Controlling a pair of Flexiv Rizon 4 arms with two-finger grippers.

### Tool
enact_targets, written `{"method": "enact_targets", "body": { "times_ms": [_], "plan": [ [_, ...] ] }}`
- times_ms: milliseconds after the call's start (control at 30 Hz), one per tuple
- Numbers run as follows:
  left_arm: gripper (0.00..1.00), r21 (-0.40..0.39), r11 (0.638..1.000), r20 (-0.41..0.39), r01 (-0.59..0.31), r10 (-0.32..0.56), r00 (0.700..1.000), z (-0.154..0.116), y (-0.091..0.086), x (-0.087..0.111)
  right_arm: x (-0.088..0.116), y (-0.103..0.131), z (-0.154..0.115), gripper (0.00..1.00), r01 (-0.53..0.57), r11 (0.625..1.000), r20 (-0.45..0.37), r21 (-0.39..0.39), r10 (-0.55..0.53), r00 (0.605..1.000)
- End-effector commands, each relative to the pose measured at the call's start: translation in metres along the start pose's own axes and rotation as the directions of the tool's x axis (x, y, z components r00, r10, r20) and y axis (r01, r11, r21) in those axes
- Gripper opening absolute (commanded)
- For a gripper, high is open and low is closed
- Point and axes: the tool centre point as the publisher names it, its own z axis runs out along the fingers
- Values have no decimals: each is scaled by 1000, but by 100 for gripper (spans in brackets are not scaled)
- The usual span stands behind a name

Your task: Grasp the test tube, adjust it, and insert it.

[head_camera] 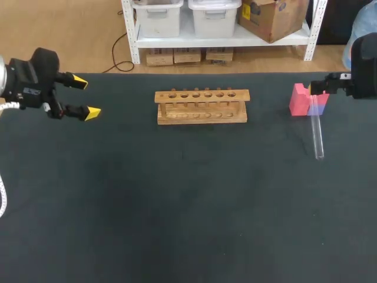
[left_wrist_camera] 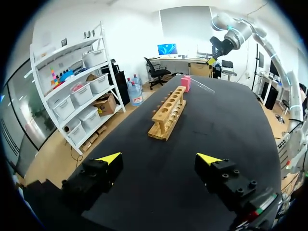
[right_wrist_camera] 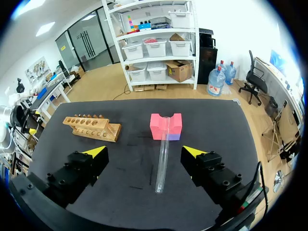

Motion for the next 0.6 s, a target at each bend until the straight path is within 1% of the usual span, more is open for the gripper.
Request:
{"method": "enact_targets", "body": {
  "times_ms": [33,200,233,267,300,367,467,600],
  "plan": [
    [100,-5,1000,7,-1,2,1000,0,-2,2,-1,-2,1,100,3,1000,-2,-9,-3,1000],
    [100,-5,1000,7,-1,2,1000,0,-2,2,-1,-2,1,100,3,1000,-2,-9,-3,1000],
    [100,-5,1000,7,-1,2,1000,0,-2,2,-2,-1,-1,100,39,999,13,-10,-39,999],
    [100,-5,1000,7,-1,2,1000,0,-2,2,-1,1,-3,100,79,997,23,5,-79,997],
    [100,-5,1000,7,-1,2,1000,0,-2,2,0,3,-4,100,113,992,50,52,-116,992],
    [100,-5,1000,7,-1,2,1000,0,-2,2,4,7,-6,100,172,981,73,85,-179,981],
    [100,-5,1000,7,-1,2,1000,0,-2,2,9,7,-9,100,215,969,77,119,-225,971],
    [100,-5,1000,7,-1,2,1000,0,-2,2,12,1,-11,100,204,970,84,131,-216,973]
  ]
}}
